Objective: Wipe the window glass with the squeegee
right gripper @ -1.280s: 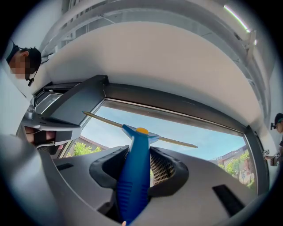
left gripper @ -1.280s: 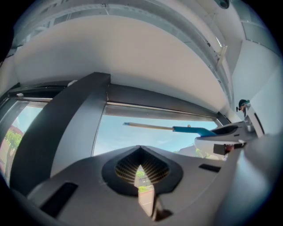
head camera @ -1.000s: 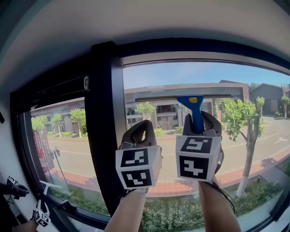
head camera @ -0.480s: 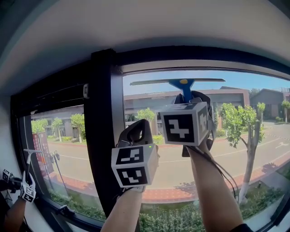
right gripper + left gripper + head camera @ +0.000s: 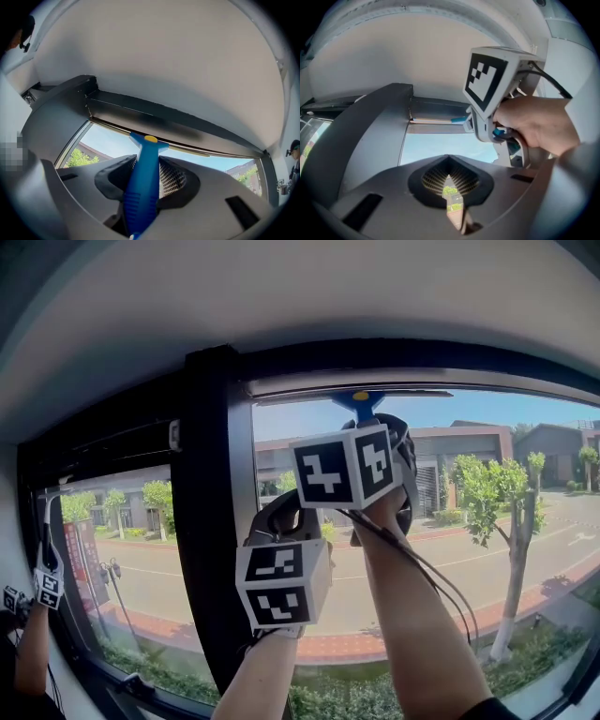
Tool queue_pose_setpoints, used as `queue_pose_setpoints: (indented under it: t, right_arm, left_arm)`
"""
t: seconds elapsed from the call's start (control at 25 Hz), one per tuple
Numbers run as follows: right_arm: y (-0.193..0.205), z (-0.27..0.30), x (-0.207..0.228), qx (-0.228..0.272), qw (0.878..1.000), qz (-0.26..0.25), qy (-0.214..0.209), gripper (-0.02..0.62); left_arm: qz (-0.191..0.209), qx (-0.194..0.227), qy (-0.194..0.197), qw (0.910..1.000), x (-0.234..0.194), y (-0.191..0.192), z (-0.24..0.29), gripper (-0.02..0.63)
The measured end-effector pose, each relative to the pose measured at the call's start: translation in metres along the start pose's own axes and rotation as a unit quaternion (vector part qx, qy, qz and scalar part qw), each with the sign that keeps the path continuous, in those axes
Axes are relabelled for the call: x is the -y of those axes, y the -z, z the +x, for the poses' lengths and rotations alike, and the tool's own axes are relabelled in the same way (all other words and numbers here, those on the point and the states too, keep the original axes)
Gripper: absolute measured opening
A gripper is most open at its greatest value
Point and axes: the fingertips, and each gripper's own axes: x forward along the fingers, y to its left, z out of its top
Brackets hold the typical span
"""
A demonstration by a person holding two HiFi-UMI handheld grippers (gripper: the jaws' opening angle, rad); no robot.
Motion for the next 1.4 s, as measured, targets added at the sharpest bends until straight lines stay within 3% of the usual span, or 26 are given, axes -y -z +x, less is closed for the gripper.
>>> queue_pose_setpoints:
  t: [0.4, 1.0, 1.4]
  right_arm:
    - [-0.001, 0.008, -0.008, 0.010, 1.000, -0.006, 0.018, 0.141]
    - [0.035, -0.011, -0.018, 0.012, 1.000, -0.009, 0.006, 0.140]
    - [0.071, -0.036, -0.025, 0.001, 1.000, -0.014, -0.005, 0.140]
  left_arm:
    - [0.002, -0.012, 0.011, 0.9999, 0.000, 0.016, -0.002, 0.000]
    - [-0.013, -0.024, 0.016, 0.9995, 0.009, 0.037, -0.018, 0.000]
    - [-0.030, -0.057, 0.008, 0.9979, 0.014, 0.071, -0.043, 0.000]
